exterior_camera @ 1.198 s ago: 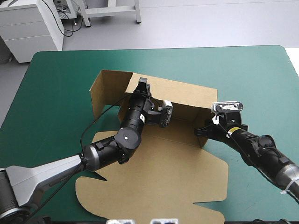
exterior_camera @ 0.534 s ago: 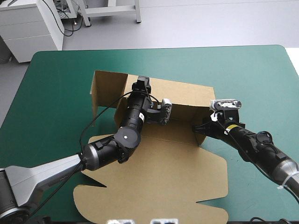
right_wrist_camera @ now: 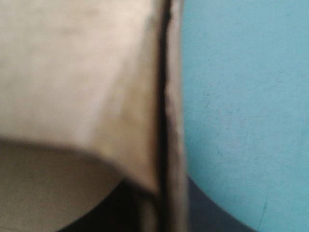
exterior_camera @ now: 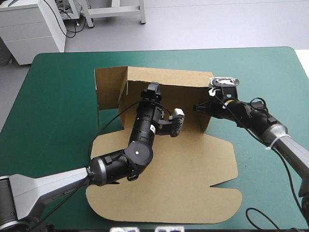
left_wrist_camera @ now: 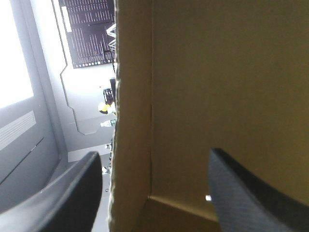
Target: Fold the box
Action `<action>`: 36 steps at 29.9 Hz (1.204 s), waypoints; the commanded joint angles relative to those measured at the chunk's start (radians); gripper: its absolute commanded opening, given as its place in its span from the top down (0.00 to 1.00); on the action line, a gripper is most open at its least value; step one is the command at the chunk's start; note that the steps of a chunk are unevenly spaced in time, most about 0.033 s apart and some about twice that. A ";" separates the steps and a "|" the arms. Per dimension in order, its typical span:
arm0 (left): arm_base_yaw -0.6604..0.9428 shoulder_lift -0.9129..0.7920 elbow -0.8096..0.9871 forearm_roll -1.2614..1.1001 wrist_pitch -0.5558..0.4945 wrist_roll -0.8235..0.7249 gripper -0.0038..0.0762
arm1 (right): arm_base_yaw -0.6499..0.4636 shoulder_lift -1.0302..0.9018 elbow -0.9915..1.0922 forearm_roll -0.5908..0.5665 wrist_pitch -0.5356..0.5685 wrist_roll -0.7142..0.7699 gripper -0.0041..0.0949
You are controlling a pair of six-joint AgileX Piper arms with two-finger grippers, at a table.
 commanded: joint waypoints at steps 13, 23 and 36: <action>-0.030 -0.061 -0.031 -0.023 0.165 -0.030 0.94 | -0.033 0.003 -0.118 -0.067 0.061 0.012 0.97; 0.052 -0.266 -0.106 -0.572 -0.082 0.121 0.94 | -0.035 0.003 -0.118 -0.081 0.095 0.012 0.97; 0.507 -0.483 -0.108 -1.416 -0.203 0.457 0.93 | -0.035 0.003 -0.118 -0.112 0.162 0.012 0.97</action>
